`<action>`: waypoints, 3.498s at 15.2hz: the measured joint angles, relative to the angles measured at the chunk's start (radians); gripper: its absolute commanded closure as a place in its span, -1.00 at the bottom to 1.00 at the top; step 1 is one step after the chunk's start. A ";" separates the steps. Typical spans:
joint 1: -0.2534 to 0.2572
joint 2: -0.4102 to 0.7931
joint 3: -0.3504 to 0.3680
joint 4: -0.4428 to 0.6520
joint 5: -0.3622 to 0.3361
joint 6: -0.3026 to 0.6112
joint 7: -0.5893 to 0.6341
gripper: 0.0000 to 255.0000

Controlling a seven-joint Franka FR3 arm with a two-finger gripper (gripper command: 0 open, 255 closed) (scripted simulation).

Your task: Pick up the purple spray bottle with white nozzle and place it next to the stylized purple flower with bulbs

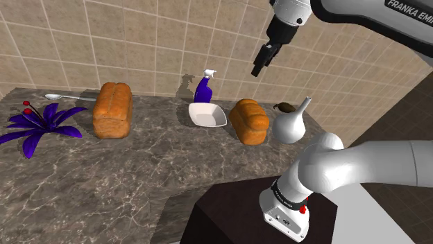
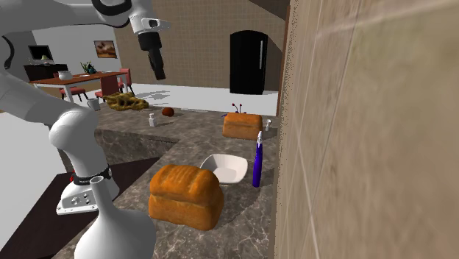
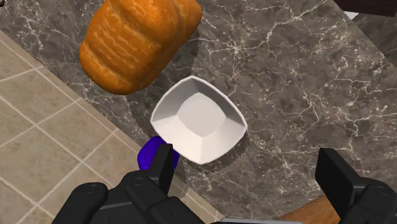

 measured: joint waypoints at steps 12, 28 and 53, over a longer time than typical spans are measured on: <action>0.016 0.052 -0.233 -0.224 -0.108 0.393 -0.287 -1.00; 0.250 0.533 -0.722 -0.172 0.054 0.982 -0.917 -1.00; 0.242 1.252 -0.739 0.262 1.109 0.969 -1.890 1.00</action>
